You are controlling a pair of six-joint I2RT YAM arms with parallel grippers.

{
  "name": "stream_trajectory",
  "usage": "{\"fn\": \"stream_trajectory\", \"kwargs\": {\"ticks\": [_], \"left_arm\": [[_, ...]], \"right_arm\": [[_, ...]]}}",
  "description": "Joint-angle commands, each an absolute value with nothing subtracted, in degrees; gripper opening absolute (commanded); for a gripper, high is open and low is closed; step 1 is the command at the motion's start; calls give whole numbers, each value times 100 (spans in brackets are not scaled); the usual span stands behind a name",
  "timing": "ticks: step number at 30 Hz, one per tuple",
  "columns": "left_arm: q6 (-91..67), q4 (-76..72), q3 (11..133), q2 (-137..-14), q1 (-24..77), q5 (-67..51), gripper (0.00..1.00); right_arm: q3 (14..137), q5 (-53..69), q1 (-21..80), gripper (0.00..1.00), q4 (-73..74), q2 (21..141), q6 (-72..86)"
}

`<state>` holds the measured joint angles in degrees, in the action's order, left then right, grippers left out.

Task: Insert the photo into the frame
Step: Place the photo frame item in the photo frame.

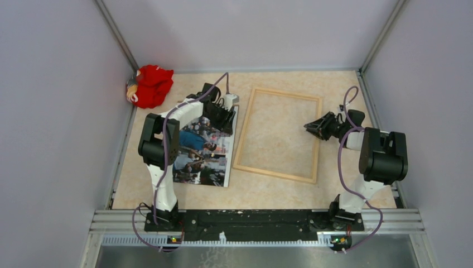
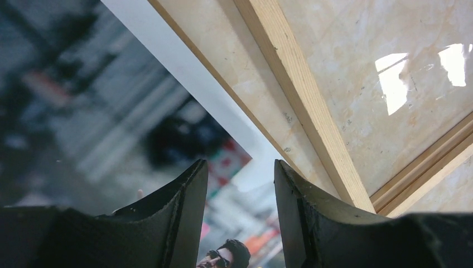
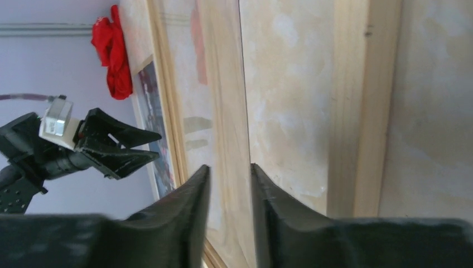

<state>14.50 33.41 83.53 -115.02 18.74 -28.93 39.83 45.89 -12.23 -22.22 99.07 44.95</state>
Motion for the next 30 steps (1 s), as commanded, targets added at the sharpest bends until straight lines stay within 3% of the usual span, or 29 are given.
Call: {"fn": "stream_trajectory", "kwargs": {"ticks": [1,6,11,28,30], "left_arm": [[1556,3192,8312,-11303,1955,-2918,54],[1539,3196,8351,-11316,1969,-2928,54],[1553,3199,8360,-11316,1969,-2901,55],[1569,3167,8322,-11301,1964,-2807,54],[1576,3168,8323,-11302,1968,-2791,54]], "right_arm": [[4324,4338,-1167,40,-1398,9781,3913],[4912,3374,-887,56,176,9505,2971],[5399,2285,-459,63,1217,9465,2424],[5669,790,75,66,2022,9192,1996],[5746,541,209,89,2175,9125,1927]]}}
